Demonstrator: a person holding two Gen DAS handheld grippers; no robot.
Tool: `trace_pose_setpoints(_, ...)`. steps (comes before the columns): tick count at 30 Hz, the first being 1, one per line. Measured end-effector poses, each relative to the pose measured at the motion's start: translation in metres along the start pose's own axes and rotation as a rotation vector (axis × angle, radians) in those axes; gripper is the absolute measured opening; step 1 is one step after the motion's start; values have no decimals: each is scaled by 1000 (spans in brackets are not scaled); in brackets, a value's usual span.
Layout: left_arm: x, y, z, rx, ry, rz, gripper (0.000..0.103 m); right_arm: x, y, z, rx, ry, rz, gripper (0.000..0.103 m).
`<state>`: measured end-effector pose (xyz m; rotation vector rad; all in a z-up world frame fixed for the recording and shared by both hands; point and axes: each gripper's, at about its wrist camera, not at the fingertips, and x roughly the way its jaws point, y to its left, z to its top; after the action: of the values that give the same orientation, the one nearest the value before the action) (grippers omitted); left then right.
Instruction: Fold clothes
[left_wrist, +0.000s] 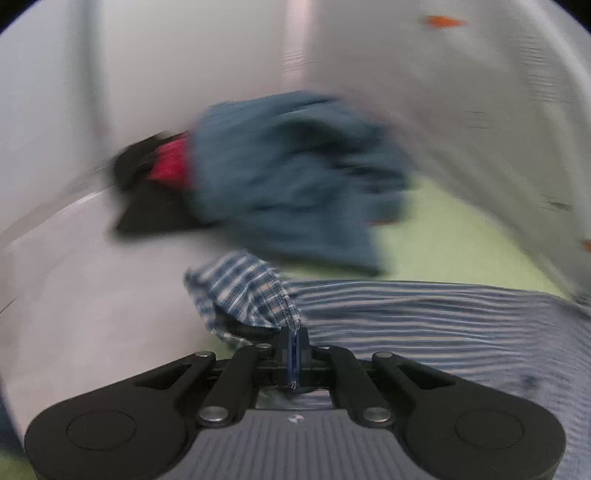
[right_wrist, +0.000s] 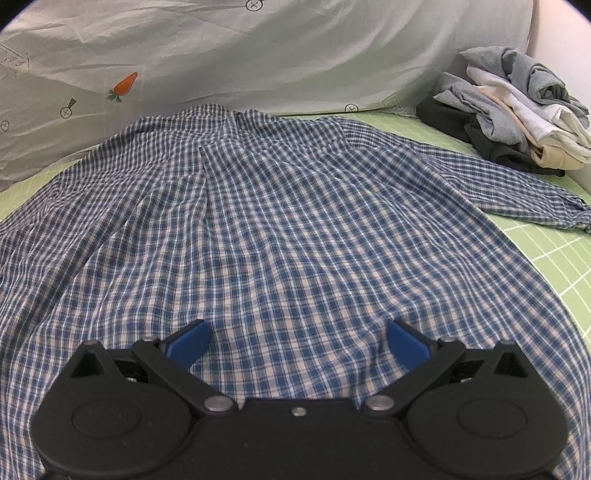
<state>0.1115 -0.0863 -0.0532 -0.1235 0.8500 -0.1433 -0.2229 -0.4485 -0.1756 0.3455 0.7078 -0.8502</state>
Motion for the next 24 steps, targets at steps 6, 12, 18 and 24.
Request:
trace_pose_setpoints(6, -28, -112, -13, 257, 37, -423, 8, 0, -2, -2, -5, -26, 6, 103)
trace_pose_setpoints(12, -45, -172, -48, 576, 62, -479, 74, 1, -2, 0, -7, -19, 10, 103)
trace_pose_setpoints(18, -12, -137, -45, 525, 95, -133, 77, 1, 0, 1, -11, -3, 16, 103)
trace_pose_setpoints(24, 20, -89, -40, 546, 94, 93, 77, 1, 2, 0, -9, -13, 14, 103)
